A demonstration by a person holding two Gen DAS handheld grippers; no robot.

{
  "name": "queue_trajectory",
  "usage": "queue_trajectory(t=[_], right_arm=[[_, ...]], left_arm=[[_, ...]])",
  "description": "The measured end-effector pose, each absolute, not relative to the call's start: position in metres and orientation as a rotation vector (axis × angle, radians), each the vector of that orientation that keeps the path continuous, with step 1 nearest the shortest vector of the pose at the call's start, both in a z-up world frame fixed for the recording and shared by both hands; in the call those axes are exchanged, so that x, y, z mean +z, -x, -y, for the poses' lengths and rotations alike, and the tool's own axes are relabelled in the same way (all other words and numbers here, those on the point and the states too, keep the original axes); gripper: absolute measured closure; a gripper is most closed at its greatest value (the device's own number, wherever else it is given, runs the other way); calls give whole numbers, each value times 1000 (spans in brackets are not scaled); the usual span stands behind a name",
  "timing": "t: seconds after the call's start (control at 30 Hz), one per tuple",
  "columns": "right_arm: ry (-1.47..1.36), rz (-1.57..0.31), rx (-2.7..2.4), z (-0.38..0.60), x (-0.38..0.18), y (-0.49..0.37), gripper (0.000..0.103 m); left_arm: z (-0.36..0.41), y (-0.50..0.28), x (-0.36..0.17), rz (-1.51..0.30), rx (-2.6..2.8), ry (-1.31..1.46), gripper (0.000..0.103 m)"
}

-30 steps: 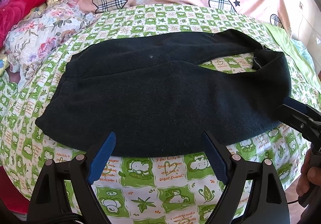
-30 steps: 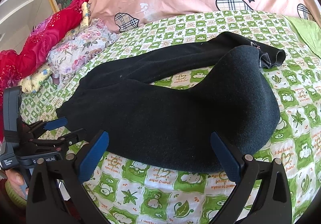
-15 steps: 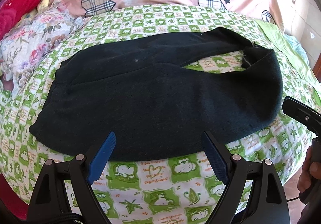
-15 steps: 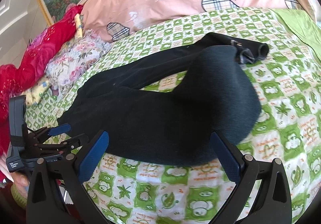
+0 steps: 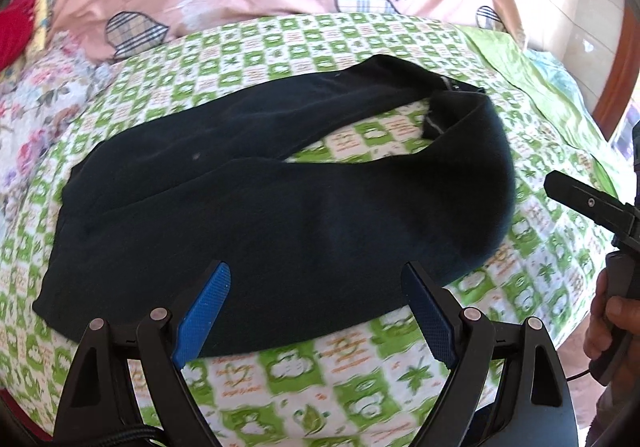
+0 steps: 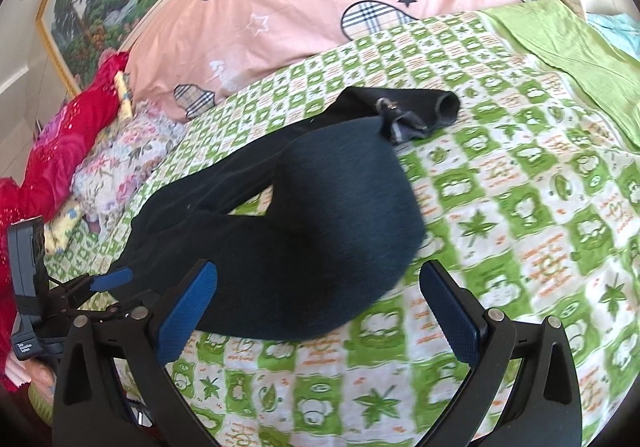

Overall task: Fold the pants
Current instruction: 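Grasp the buttoned waistband with the right gripper while the left gripper grasps the pants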

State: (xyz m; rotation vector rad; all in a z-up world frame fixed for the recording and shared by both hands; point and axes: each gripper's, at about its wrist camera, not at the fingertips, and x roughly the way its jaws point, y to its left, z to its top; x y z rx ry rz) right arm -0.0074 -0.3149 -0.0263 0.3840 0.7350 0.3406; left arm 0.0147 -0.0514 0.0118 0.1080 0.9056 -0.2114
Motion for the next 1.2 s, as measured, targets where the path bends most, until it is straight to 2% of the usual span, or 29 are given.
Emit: queue_trajectory(t=[0.23,0.3,0.37,0.47,0.63,0.73,0.9,0.97,1.03,1.13,1.2], right_arm=[[-522,-733,375,342,-37,-4,2],[-591,-741,388,352,-43,-10,5],[-664,-760,403,360,-52,-17,17],[-766,-804,403,371,-65,-28,28],[-894,-843,377,385,-79,-40,38],[-974,-872,372,391,-84,-47,40],[-1112,-934,373,402,-96,-60,57],[-1135,-953,384,401,-101,-63,64],[-1130,-961,383,400,-101,-63,65],[-1133,-959,384,400,-102,-64,65],[-1124,-964,388,396,-101,-67,65]], left_arm=[[83,-43,28,-905,-301,-134,14],[94,-53,31,-915,-334,-148,14],[104,-64,34,-927,-372,-156,14],[122,-83,37,-958,-439,-167,14],[155,-113,38,-1002,-543,-203,14],[178,-132,32,-1045,-602,-233,14],[202,-150,10,-1125,-671,-278,14],[205,-156,1,-1157,-710,-264,30],[202,-161,-6,-1199,-748,-234,77],[194,-160,-8,-1196,-771,-201,87],[187,-154,-6,-1176,-777,-207,89]])
